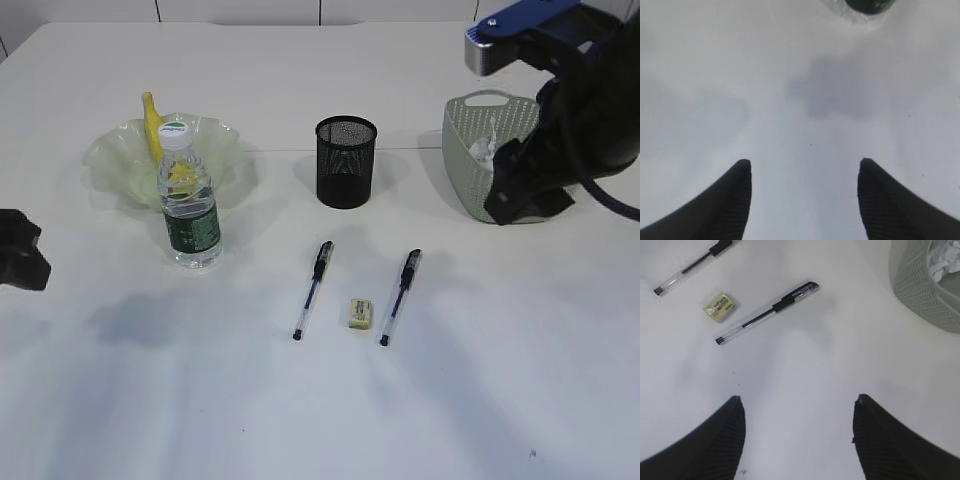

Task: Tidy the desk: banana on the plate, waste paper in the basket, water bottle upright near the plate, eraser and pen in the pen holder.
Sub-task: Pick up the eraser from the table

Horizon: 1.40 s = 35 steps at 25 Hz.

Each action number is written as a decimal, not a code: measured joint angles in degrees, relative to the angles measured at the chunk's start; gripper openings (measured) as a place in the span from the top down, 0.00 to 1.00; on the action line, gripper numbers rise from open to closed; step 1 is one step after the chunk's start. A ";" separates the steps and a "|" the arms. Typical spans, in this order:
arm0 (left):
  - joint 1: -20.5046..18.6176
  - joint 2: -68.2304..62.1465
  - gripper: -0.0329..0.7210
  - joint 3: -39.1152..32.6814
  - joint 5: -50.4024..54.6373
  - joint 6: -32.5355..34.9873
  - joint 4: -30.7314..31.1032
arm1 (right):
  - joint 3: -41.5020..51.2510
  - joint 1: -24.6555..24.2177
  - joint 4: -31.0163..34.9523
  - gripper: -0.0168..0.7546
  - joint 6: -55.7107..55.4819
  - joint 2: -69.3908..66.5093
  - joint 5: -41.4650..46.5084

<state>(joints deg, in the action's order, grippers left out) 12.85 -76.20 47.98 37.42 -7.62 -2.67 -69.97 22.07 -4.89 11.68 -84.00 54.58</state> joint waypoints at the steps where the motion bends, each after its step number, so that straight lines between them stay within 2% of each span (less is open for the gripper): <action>1: -0.67 -0.83 0.35 0.04 0.72 0.34 -0.77 | -1.28 0.00 0.64 0.32 0.65 -0.66 1.05; 7: -4.49 -2.98 0.35 0.13 6.32 3.60 -5.80 | -12.24 1.52 5.90 0.32 3.40 -9.97 8.40; 12: -5.01 -2.98 0.35 0.13 8.66 6.23 -9.34 | -24.25 6.98 6.00 0.32 3.63 -20.88 12.26; 15: -5.01 -2.98 0.36 0.13 9.19 7.16 -10.43 | -28.95 8.63 6.00 0.32 2.59 -26.85 12.90; 20: -5.01 -2.98 0.36 0.17 11.70 7.62 -10.69 | -31.24 8.96 4.38 0.32 -4.41 -32.17 13.34; 23: -5.01 -2.98 0.36 0.17 12.33 7.62 -10.69 | -31.63 8.96 3.18 0.32 -12.71 -34.20 13.78; 30: -5.01 -2.98 0.36 0.17 11.49 7.62 -10.69 | -32.76 8.96 3.07 0.32 -27.95 -39.49 15.19; 35: -5.01 -2.98 0.36 0.17 9.70 7.62 -10.69 | -33.31 8.96 3.42 0.32 -34.65 -41.87 15.17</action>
<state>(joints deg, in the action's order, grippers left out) 7.84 -79.18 48.15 47.12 0.00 -13.36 -103.29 31.03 -1.47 -22.98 -125.87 69.75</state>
